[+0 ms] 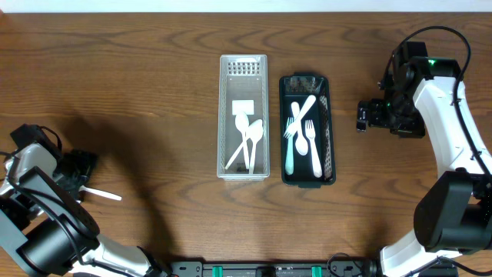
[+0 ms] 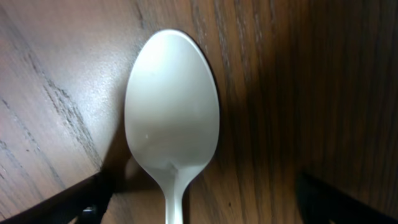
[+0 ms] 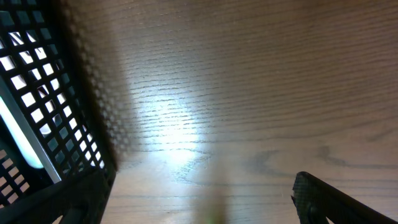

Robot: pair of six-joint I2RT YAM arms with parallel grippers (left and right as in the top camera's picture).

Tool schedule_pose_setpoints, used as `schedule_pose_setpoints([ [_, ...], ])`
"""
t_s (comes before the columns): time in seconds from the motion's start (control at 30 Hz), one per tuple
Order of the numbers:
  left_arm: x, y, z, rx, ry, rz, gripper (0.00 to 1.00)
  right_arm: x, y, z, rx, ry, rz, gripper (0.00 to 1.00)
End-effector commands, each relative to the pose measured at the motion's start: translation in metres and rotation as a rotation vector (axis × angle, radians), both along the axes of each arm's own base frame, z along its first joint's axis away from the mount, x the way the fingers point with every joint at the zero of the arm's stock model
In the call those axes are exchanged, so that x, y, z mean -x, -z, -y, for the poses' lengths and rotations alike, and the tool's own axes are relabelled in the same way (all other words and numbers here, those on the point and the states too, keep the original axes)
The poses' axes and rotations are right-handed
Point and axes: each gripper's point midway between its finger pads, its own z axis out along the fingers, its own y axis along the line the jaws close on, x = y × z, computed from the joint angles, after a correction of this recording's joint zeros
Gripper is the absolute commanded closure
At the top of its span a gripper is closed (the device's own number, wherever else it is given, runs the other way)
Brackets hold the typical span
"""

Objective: Pack container
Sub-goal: 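Move the left gripper to the last white spoon and grasp it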

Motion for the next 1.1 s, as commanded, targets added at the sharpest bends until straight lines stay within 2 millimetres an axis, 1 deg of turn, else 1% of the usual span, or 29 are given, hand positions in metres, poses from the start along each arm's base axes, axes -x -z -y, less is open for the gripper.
schedule_pose_setpoints([
  [0.0,0.020,0.026,0.019,0.069,0.018,-0.059,0.14,0.000,-0.003,-0.004,-0.003,-0.020,0.010,0.01],
  [0.03,0.022,0.027,0.021,0.071,0.017,-0.062,0.18,0.000,-0.003,-0.004,-0.003,-0.020,0.010,0.01],
  [0.1,0.024,0.029,0.023,0.076,0.017,-0.067,0.29,0.000,-0.003,-0.004,-0.003,-0.020,0.010,0.01],
  [0.17,0.025,0.029,0.024,0.079,0.017,-0.071,0.43,0.000,-0.003,-0.004,-0.003,-0.020,0.010,0.01],
  [0.23,0.026,0.029,0.025,0.084,0.017,-0.072,0.54,0.000,-0.003,-0.004,-0.003,-0.020,0.010,0.01],
  [0.3,0.026,0.029,0.025,0.086,0.017,-0.075,0.68,0.000,-0.003,-0.004,-0.003,-0.020,0.010,0.01],
  [0.37,0.027,0.029,0.026,0.089,0.017,-0.077,0.71,0.000,-0.003,-0.004,-0.003,-0.020,0.010,0.01],
  [0.5,0.028,0.029,0.027,0.091,0.017,-0.080,0.81,0.000,-0.003,-0.004,-0.003,-0.020,0.010,0.01],
  [0.57,0.028,0.029,0.027,0.092,0.017,-0.082,0.89,0.000,-0.003,-0.004,-0.003,-0.020,0.010,0.01],
  [0.63,0.028,0.029,0.027,0.093,0.017,-0.083,0.94,0.000,-0.003,-0.004,-0.003,-0.020,0.011,0.01],
  [0.67,0.028,0.029,0.027,0.093,0.017,-0.083,0.94,0.000,-0.003,-0.004,-0.003,-0.020,0.011,0.01],
  [0.8,0.029,0.029,0.029,0.102,0.010,-0.083,0.94,-0.001,-0.003,-0.004,-0.003,-0.020,0.011,0.01],
  [0.9,0.021,0.025,0.037,0.138,0.017,-0.044,0.94,-0.001,-0.003,-0.004,-0.002,-0.020,0.013,0.01],
  [0.97,0.016,0.019,0.042,0.148,0.030,-0.026,0.94,-0.002,-0.003,-0.004,-0.002,-0.020,0.015,0.01],
  [1.07,0.007,0.001,0.052,0.140,0.081,-0.011,0.94,-0.002,-0.003,-0.004,-0.002,-0.020,0.015,0.01],
])
